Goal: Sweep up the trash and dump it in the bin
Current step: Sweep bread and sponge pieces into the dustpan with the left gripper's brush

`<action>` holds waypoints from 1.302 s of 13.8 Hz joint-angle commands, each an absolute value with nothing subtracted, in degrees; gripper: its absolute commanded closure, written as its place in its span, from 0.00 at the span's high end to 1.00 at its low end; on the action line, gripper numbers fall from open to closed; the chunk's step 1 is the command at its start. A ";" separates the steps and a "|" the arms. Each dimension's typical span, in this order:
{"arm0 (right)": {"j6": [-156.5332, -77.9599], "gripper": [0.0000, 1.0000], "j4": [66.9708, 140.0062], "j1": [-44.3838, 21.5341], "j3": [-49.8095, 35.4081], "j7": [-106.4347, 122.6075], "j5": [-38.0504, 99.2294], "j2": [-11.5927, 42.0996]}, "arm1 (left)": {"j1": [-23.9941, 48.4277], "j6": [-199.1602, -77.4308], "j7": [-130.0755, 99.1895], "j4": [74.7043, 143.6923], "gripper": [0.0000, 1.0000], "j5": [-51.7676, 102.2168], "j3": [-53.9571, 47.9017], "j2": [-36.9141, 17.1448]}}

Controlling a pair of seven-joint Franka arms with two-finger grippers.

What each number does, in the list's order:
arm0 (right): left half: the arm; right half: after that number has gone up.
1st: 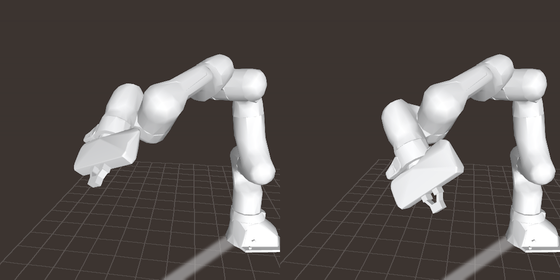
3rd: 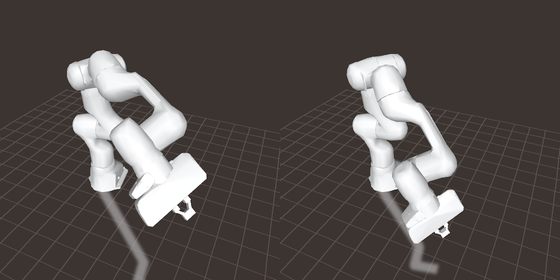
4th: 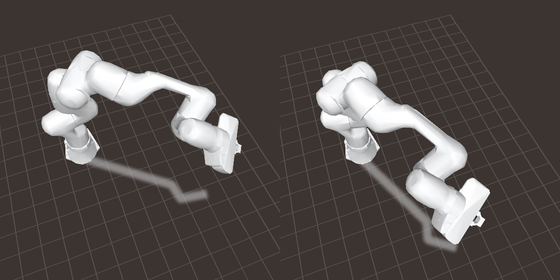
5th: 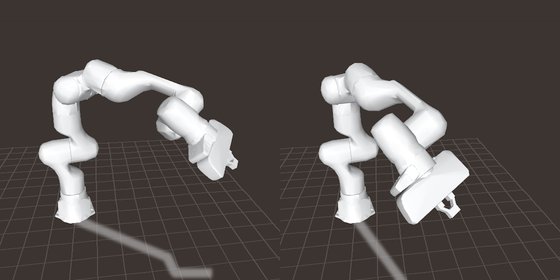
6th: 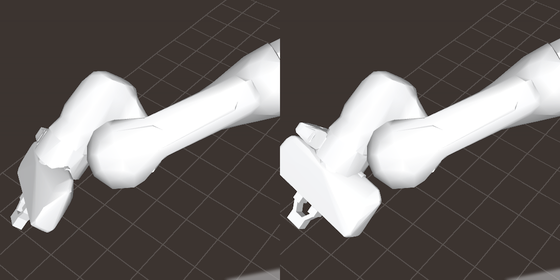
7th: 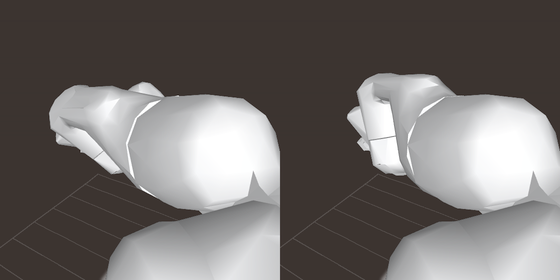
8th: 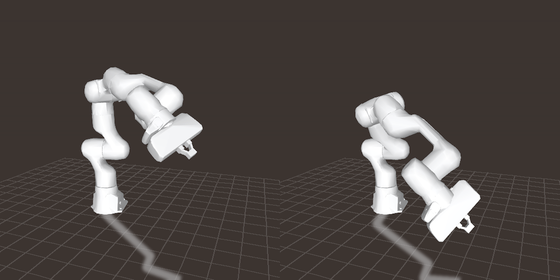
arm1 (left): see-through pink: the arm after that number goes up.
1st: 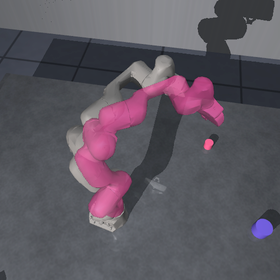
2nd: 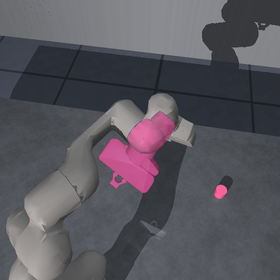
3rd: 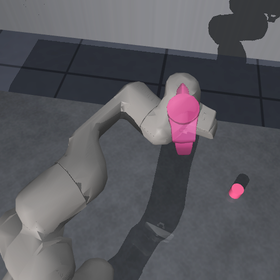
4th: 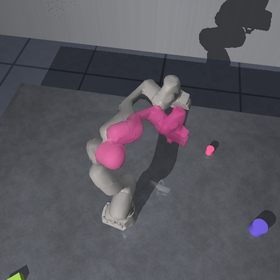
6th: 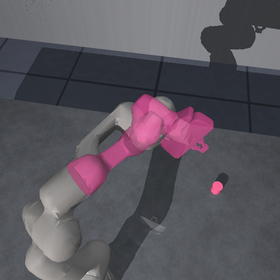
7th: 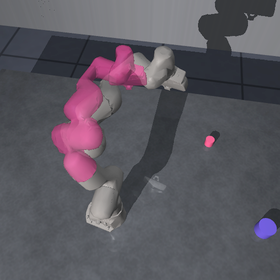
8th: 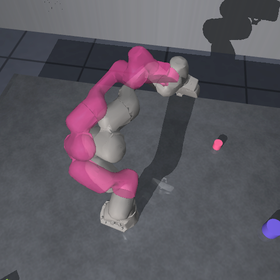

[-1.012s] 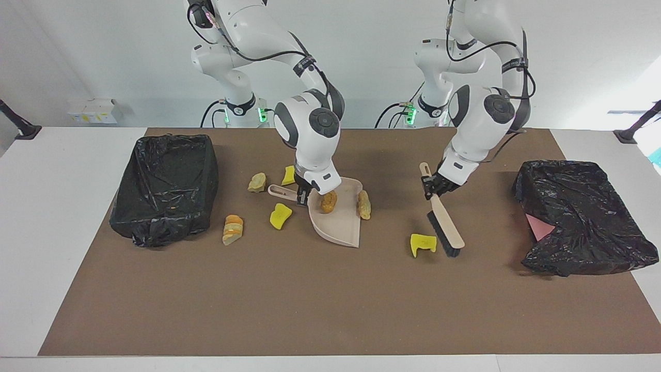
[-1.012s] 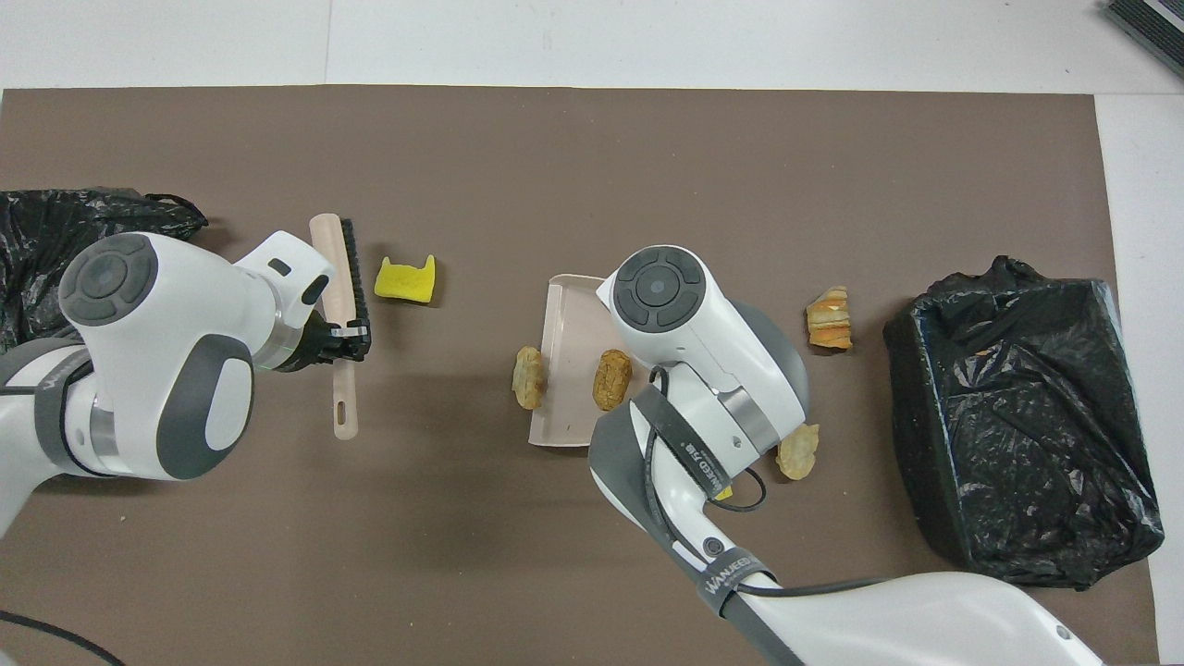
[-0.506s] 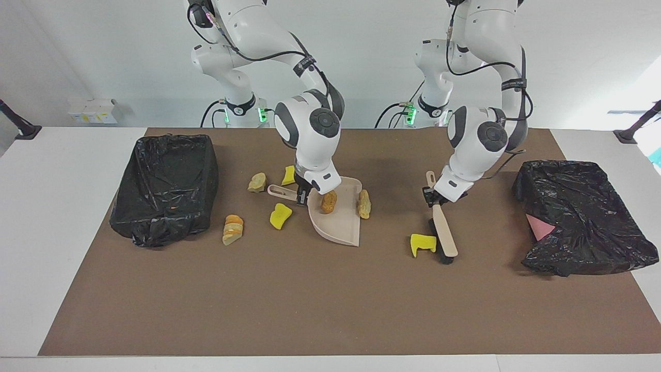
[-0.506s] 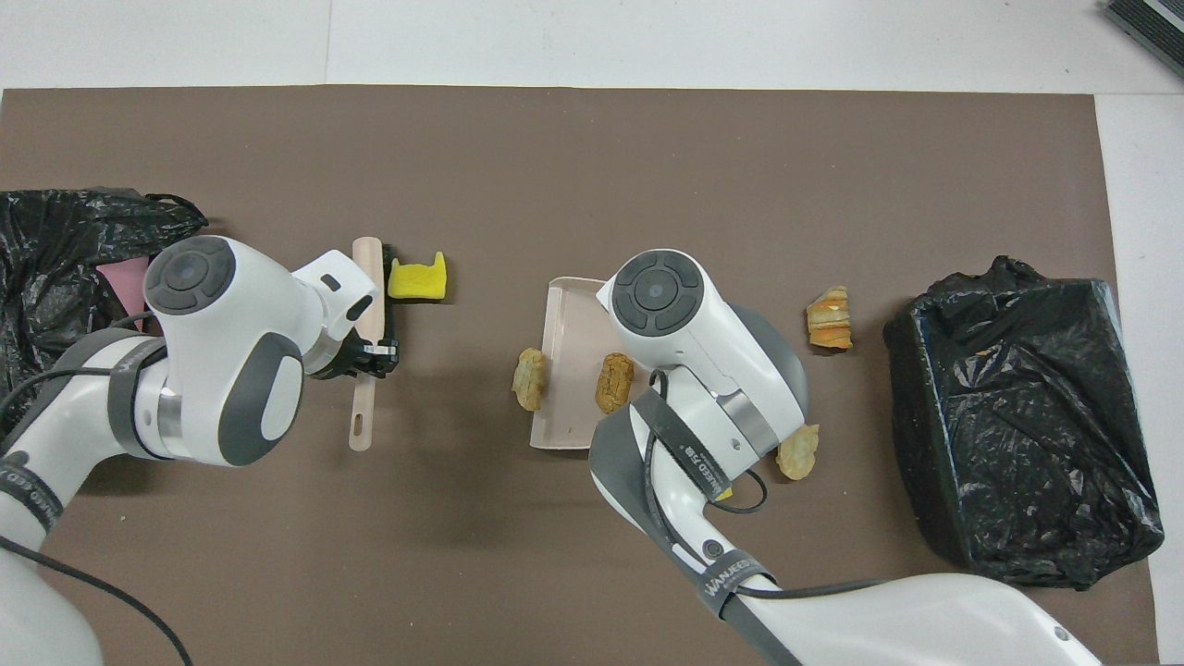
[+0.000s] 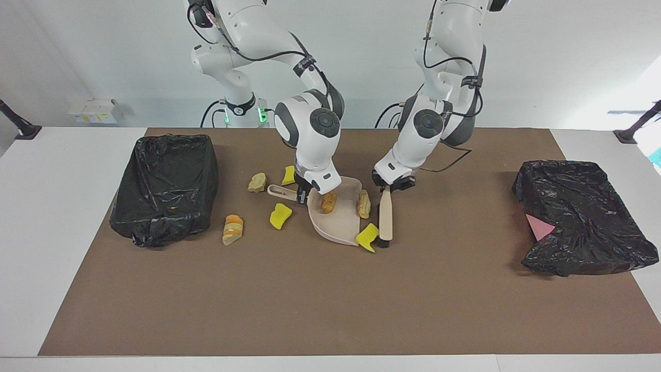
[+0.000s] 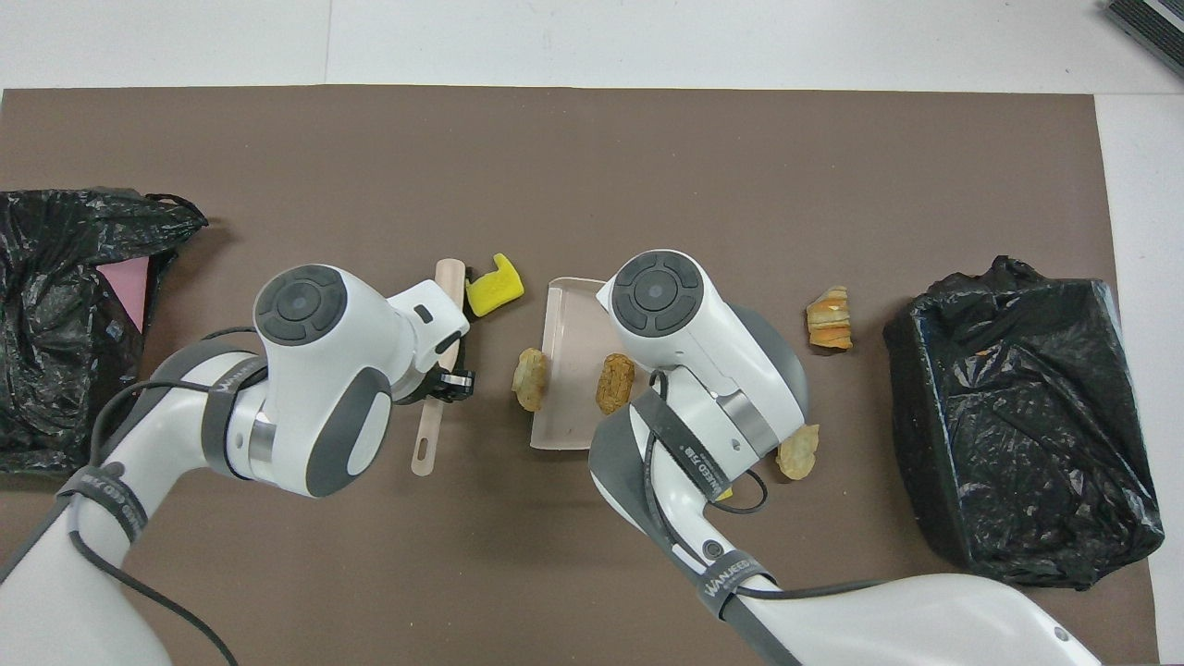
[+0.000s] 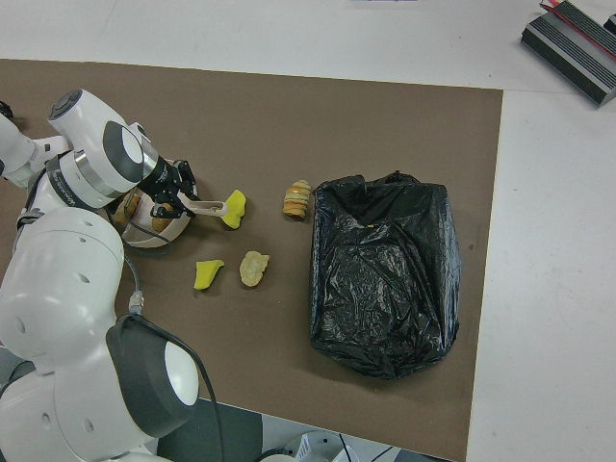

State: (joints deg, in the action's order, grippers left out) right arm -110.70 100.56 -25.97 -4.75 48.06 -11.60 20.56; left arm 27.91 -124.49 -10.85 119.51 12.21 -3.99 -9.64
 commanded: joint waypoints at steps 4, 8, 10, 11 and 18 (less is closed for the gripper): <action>-111.27 0.00 102.83 -25.75 -5.10 49.39 -12.83 18.90 | 33.05 -123.31 -7.03 118.65 0.00 14.33 -3.25 -8.52; -111.71 0.00 102.75 -25.75 -5.10 49.39 -12.92 18.98 | 29.72 -123.66 -8.00 118.21 0.00 14.24 -2.72 -8.52; -112.06 0.00 102.74 -25.75 -5.10 49.39 -12.92 18.98 | 26.91 -123.05 -8.78 118.30 0.00 13.54 -2.64 -8.61; -112.06 0.00 102.66 -25.75 -5.10 49.31 -12.92 18.98 | 25.33 -122.70 -8.70 118.30 0.00 13.36 -2.46 -8.44; -111.80 0.00 103.44 -19.36 -5.18 56.14 -12.31 12.94 | 27.58 -117.68 -26.78 122.41 0.00 7.03 -2.72 -1.86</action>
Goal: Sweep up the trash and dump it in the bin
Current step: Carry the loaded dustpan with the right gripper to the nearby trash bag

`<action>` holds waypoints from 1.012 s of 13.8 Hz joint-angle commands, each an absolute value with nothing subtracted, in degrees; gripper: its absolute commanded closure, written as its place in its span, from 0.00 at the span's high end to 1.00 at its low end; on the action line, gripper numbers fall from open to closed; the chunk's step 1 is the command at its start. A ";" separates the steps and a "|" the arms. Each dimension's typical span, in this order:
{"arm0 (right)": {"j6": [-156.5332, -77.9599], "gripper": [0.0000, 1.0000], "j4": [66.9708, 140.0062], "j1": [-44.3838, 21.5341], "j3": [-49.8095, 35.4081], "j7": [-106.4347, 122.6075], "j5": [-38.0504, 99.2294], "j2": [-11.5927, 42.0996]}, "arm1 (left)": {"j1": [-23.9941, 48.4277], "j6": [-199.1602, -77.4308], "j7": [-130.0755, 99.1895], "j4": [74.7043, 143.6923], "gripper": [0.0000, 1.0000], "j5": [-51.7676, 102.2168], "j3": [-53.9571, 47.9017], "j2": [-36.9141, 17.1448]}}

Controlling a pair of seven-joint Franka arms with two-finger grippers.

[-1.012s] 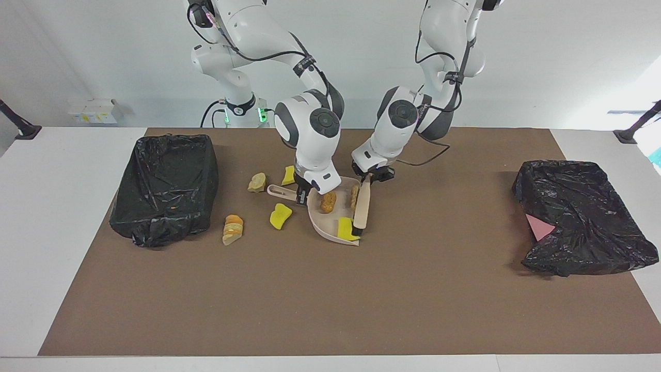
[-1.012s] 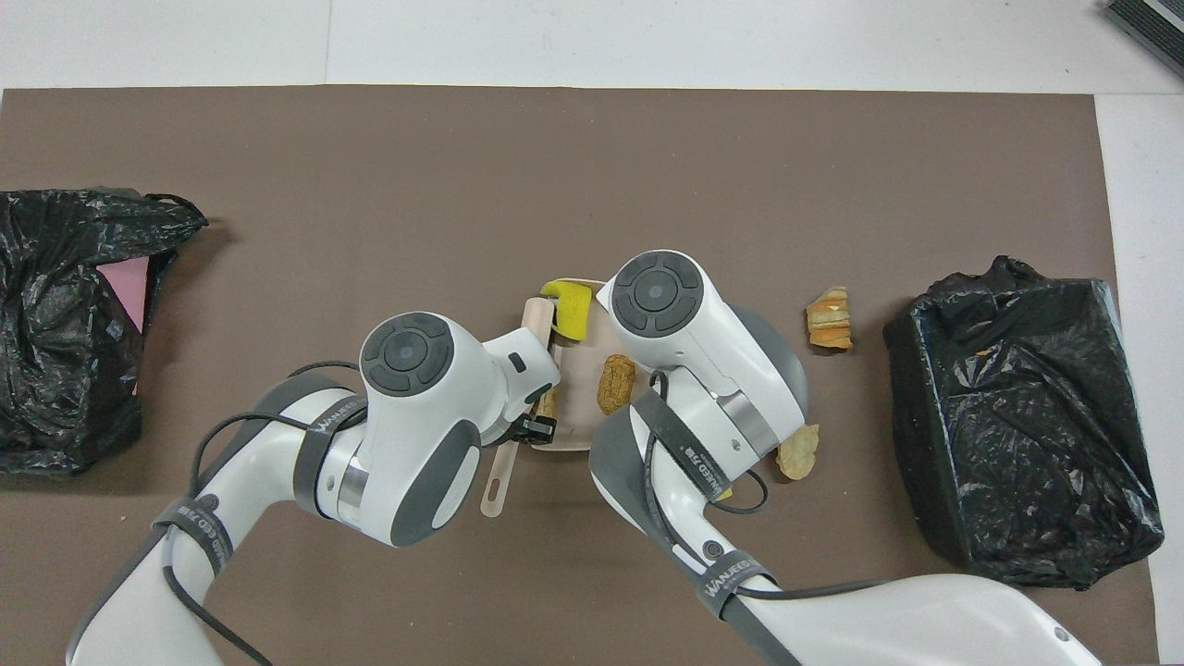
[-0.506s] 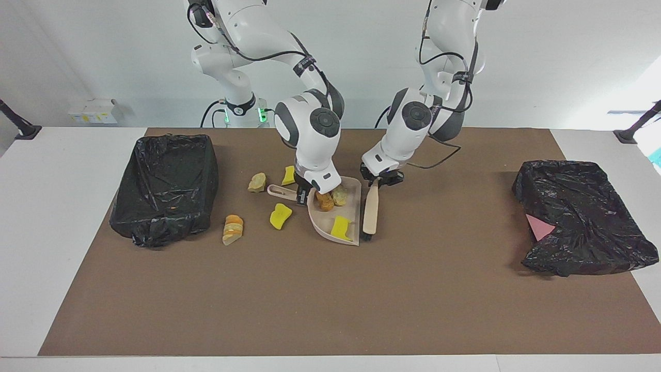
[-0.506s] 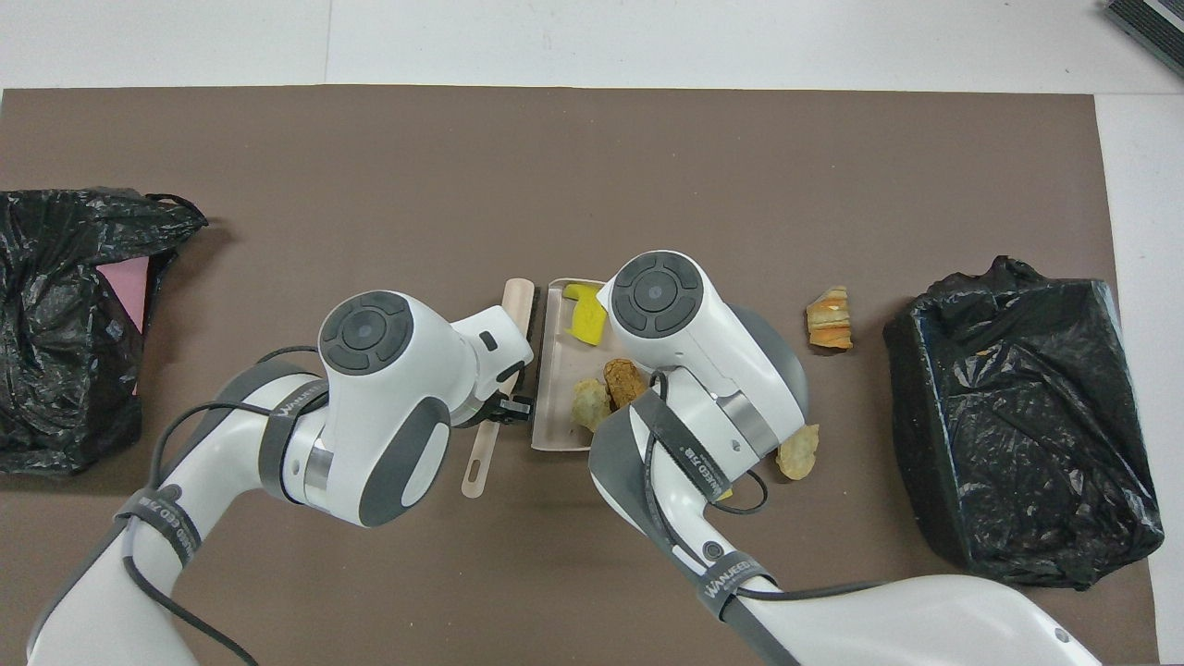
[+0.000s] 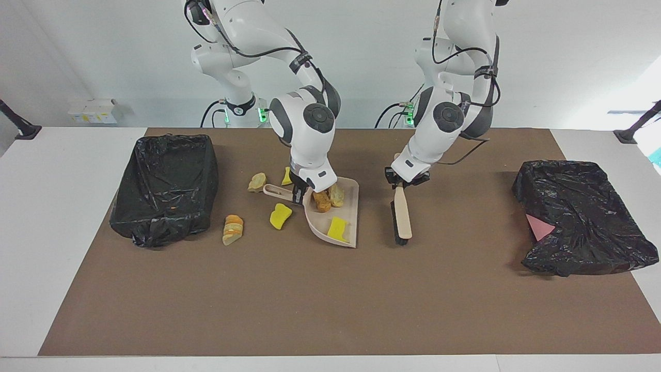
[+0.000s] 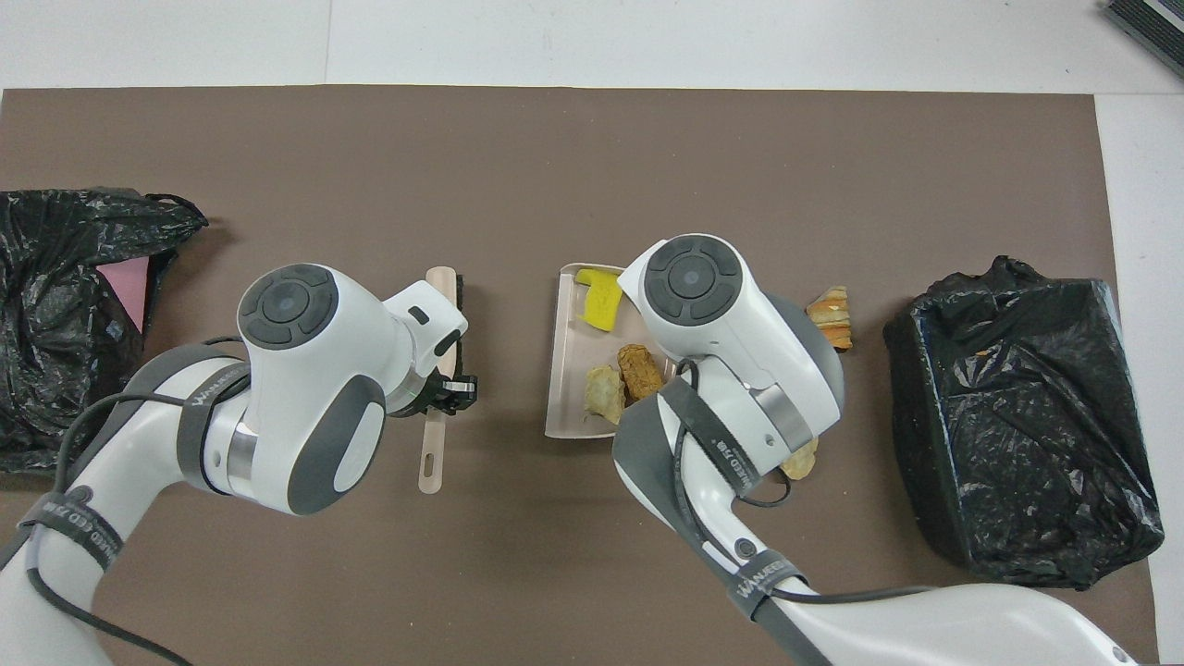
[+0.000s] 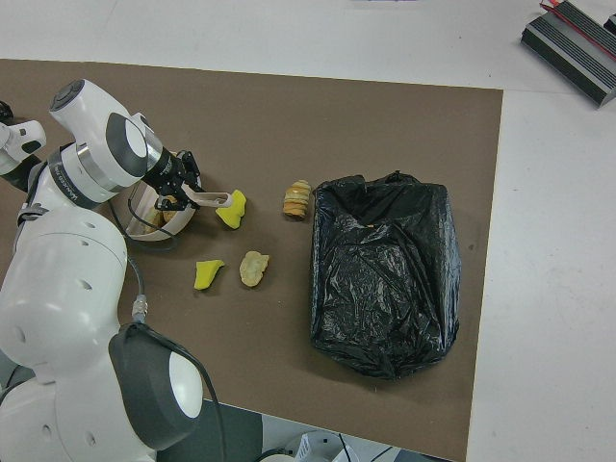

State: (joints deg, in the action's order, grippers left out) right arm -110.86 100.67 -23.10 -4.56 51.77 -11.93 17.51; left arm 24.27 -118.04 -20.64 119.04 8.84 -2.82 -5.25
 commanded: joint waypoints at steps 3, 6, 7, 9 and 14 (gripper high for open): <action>-111.45 0.00 105.29 -13.29 -5.19 65.09 -11.25 8.37 | 33.38 -122.68 -34.42 130.76 0.00 7.03 -2.81 3.24; -112.06 0.00 108.71 -8.27 -5.19 69.15 -11.08 2.30 | 39.45 -125.77 -43.21 136.39 0.00 7.03 -2.90 7.28; -112.15 0.00 109.42 -5.56 -5.19 71.87 -10.99 0.72 | 41.55 -126.55 -46.20 138.15 0.00 7.03 -2.90 8.77; -112.15 0.00 111.17 0.49 -5.01 79.32 -7.41 -2.18 | 45.69 -131.19 -48.76 143.06 0.00 7.03 -2.90 10.46; -111.71 0.00 114.25 17.98 -4.40 104.80 -3.79 -6.76 | 49.22 -137.20 -53.53 145.90 0.99 7.03 -2.90 9.67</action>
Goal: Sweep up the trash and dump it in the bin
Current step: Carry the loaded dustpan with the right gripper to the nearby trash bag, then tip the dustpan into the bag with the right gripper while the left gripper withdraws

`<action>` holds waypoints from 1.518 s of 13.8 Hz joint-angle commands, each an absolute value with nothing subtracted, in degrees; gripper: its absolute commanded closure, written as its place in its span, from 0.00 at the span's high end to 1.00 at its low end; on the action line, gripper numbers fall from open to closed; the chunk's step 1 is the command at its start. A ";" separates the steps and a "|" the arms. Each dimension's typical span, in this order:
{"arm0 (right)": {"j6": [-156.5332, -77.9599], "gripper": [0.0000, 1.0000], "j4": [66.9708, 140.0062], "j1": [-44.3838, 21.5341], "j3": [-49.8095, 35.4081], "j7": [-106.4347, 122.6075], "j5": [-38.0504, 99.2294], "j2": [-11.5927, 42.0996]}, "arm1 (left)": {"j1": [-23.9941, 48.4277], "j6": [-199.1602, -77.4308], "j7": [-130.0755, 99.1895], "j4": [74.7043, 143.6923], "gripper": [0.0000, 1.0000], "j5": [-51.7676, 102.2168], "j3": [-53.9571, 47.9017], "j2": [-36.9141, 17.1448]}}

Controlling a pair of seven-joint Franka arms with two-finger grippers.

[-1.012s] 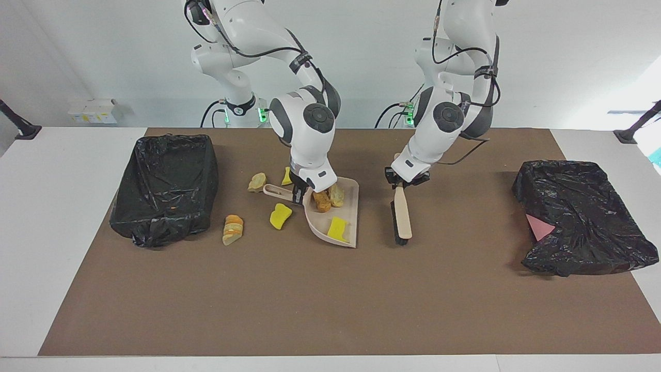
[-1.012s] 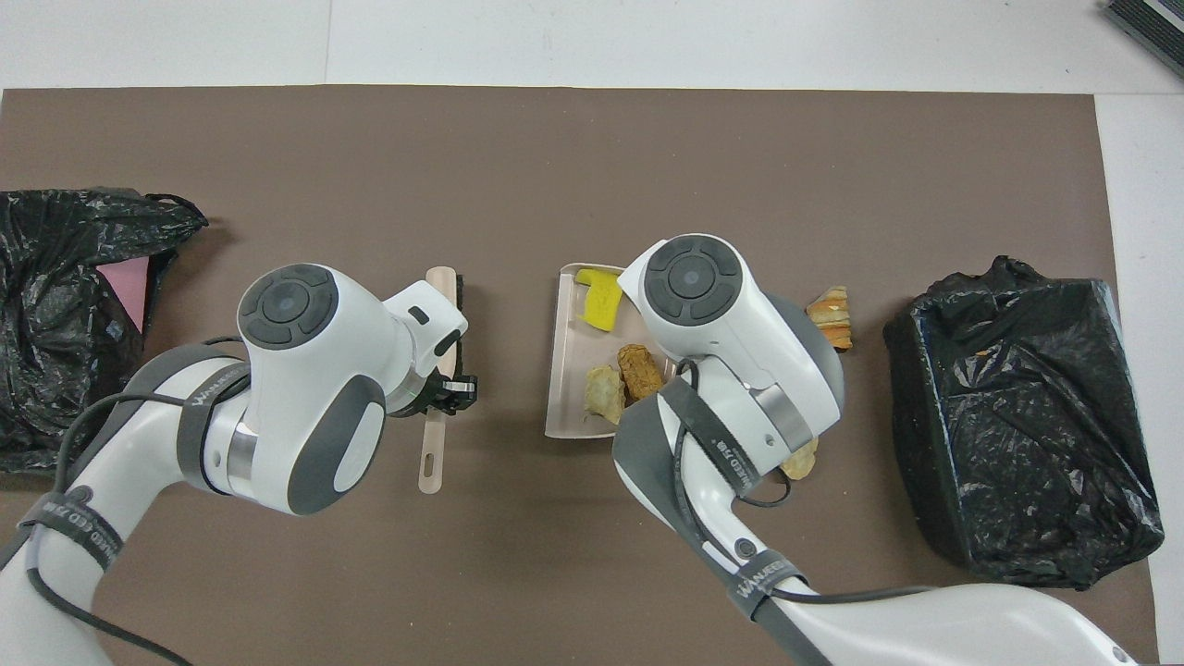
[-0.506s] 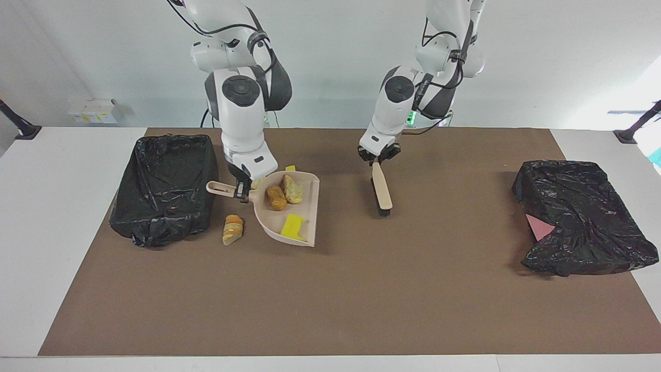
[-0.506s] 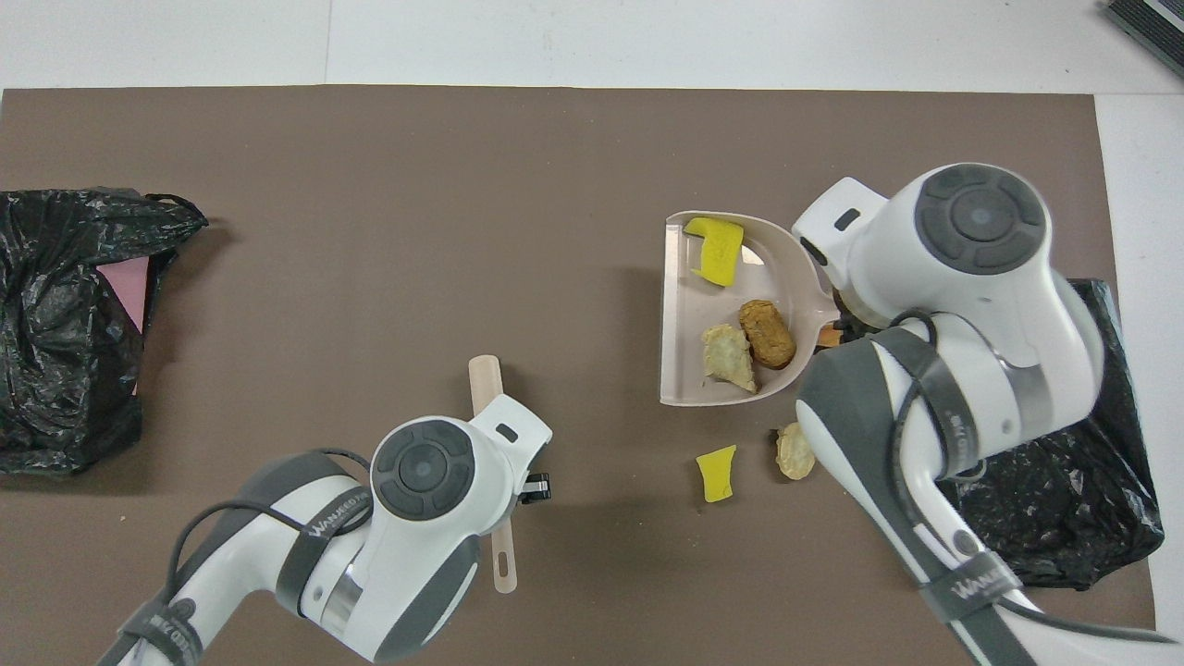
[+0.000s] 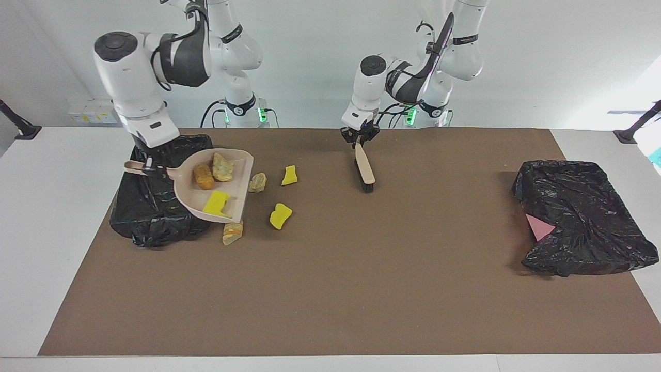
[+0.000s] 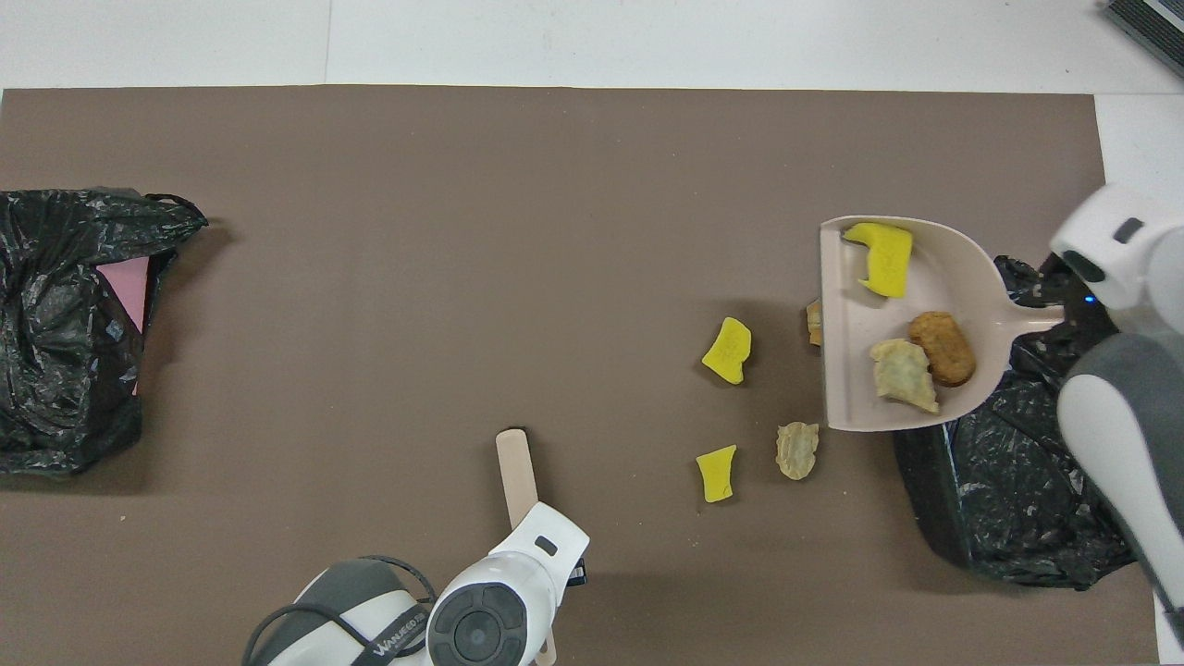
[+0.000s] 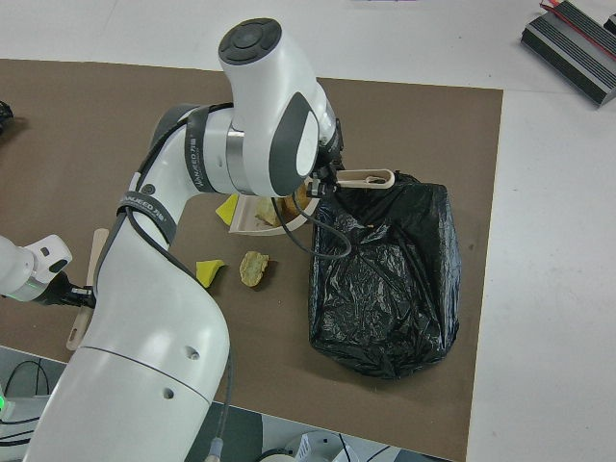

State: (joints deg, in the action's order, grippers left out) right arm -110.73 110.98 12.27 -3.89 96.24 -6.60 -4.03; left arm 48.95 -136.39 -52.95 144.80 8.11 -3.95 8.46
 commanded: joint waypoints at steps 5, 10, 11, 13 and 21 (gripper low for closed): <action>-114.42 0.00 118.56 27.16 -4.13 112.06 -12.00 -10.02 | 38.79 -135.44 -42.12 138.80 1.00 6.94 -2.55 6.52; -124.09 0.00 126.55 23.66 -4.22 110.83 -27.39 -14.14 | 27.89 -134.74 -31.68 128.08 1.00 2.55 -2.46 -1.30; -124.54 0.00 127.00 22.42 -4.22 109.87 -30.38 -14.32 | 25.25 -134.65 -28.25 125.53 1.00 2.55 -2.46 -3.15; -124.37 0.00 127.61 20.66 -4.22 106.45 -34.52 -14.76 | 20.85 -133.78 -22.44 121.05 1.00 2.55 -2.46 -6.14; -109.71 0.00 131.31 8.62 -4.39 82.38 -52.11 -18.89 | 7.31 -116.83 -4.86 104.78 1.00 3.43 -2.72 -10.29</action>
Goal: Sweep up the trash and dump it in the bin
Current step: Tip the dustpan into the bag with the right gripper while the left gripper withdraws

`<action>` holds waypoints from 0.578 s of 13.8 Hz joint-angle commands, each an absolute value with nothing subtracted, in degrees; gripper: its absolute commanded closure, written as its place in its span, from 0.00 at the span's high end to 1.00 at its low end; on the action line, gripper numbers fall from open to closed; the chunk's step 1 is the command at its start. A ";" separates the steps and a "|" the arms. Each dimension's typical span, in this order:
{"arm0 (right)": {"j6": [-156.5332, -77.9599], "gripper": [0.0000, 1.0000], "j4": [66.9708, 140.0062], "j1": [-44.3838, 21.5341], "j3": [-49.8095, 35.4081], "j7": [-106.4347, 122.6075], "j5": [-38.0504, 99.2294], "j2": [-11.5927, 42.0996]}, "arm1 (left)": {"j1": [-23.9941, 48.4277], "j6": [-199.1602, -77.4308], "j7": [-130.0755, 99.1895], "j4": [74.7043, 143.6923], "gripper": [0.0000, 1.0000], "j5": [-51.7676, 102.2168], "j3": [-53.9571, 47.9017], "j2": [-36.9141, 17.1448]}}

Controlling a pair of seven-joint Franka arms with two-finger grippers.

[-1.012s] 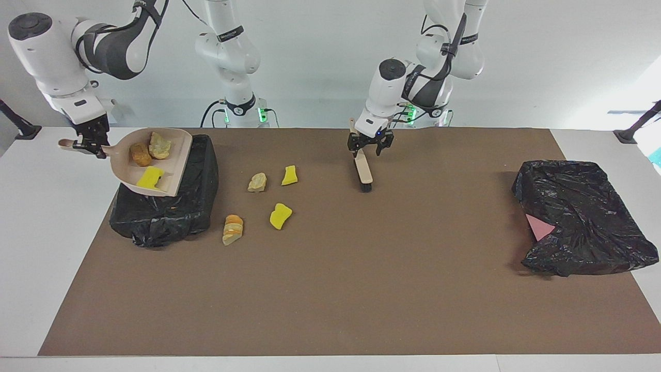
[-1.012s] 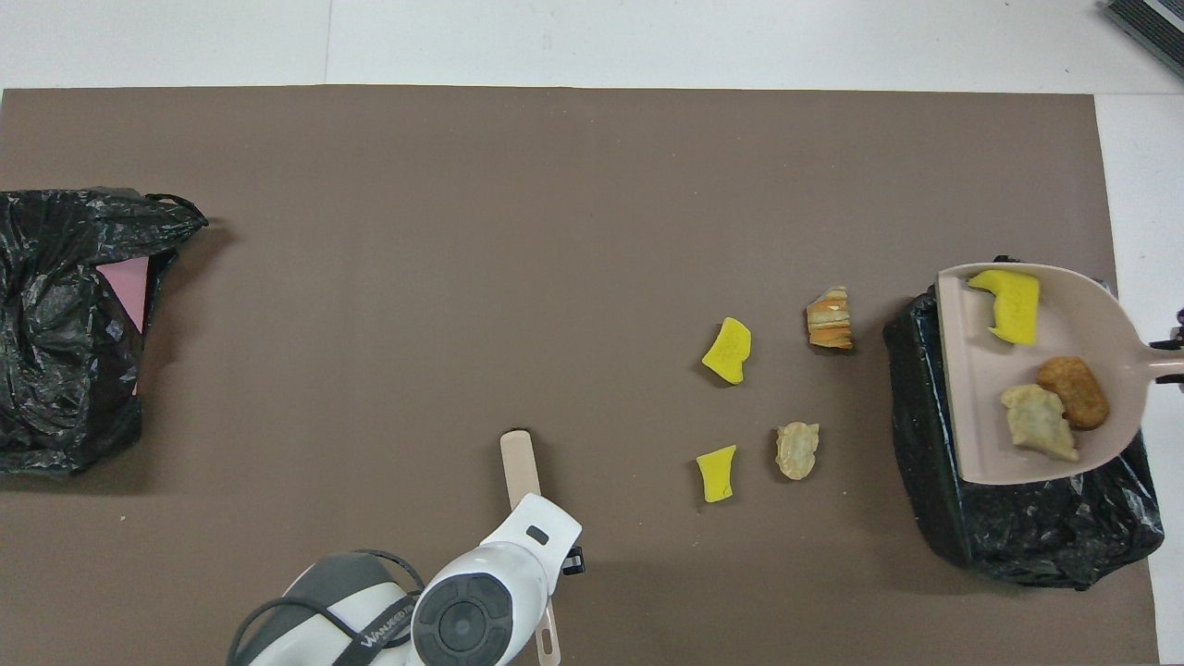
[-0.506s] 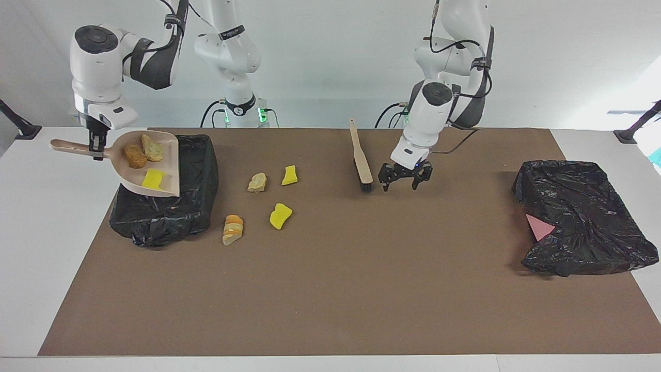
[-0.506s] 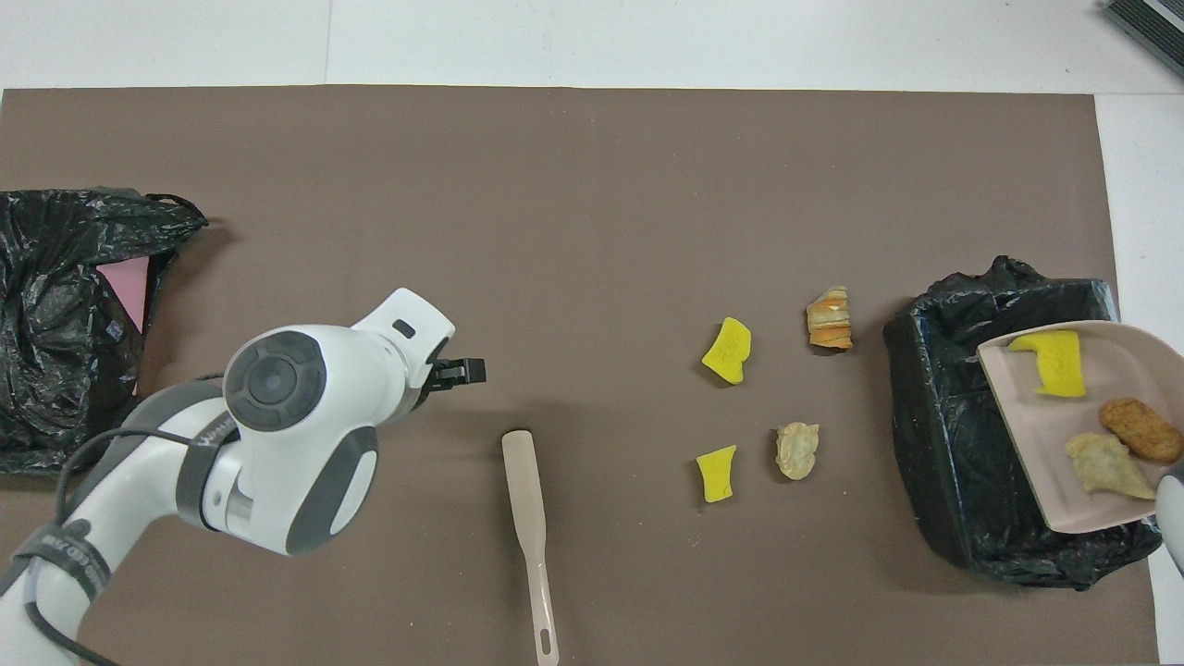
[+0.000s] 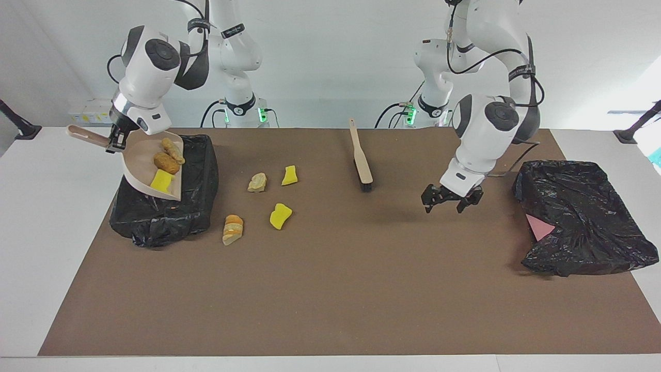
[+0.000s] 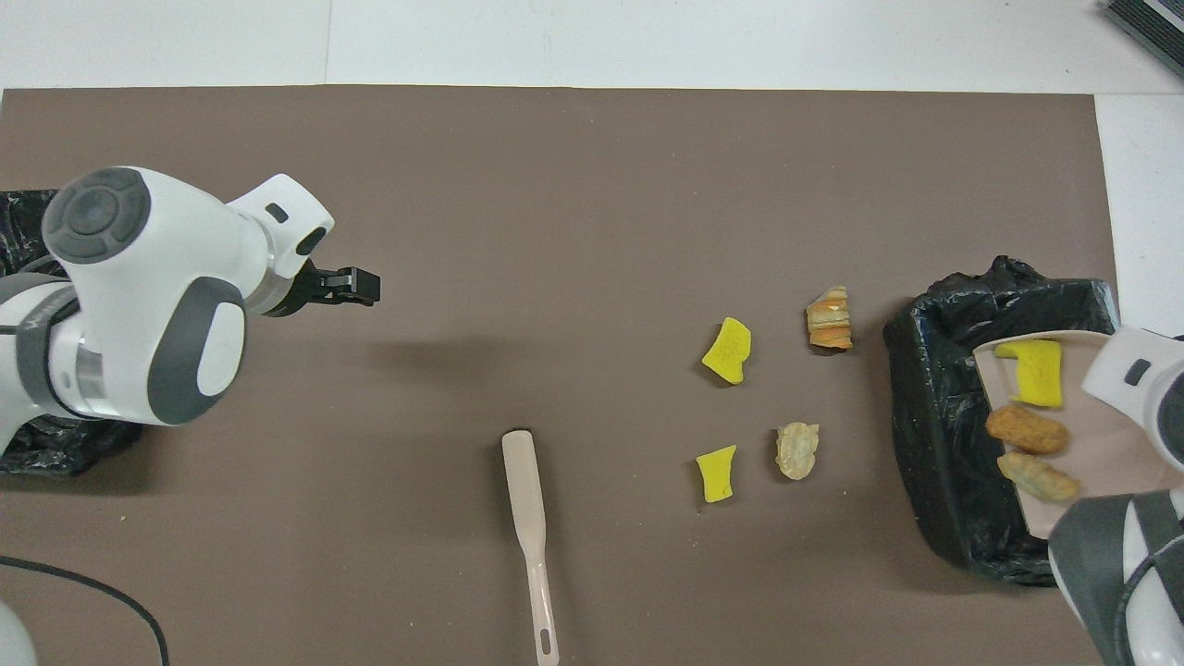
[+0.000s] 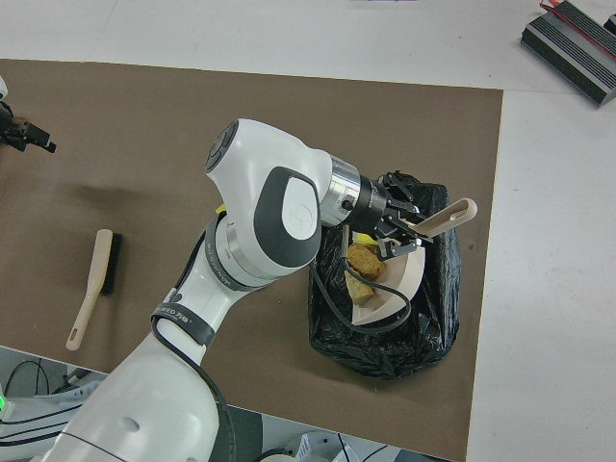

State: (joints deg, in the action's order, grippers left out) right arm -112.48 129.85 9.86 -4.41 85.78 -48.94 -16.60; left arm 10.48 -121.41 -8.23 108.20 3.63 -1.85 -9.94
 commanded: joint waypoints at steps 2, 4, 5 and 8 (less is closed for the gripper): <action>-105.75 0.00 131.40 6.60 -4.57 81.65 -54.48 -19.60 | 3.88 -111.56 -1.94 100.48 1.00 5.44 -2.72 -10.20; -102.23 0.00 131.40 5.19 -4.75 78.86 -57.03 -20.30 | 2.64 -104.28 -2.20 93.82 1.00 6.06 -2.38 -10.46; -100.48 0.00 131.40 4.75 -5.01 77.53 -58.00 -20.56 | 2.64 -100.76 -2.02 91.17 1.00 5.28 -2.29 -10.55; -94.24 0.00 131.48 -0.07 -5.10 73.75 -61.69 -21.79 | 2.81 -93.10 -0.88 86.33 1.00 1.42 -2.11 -10.20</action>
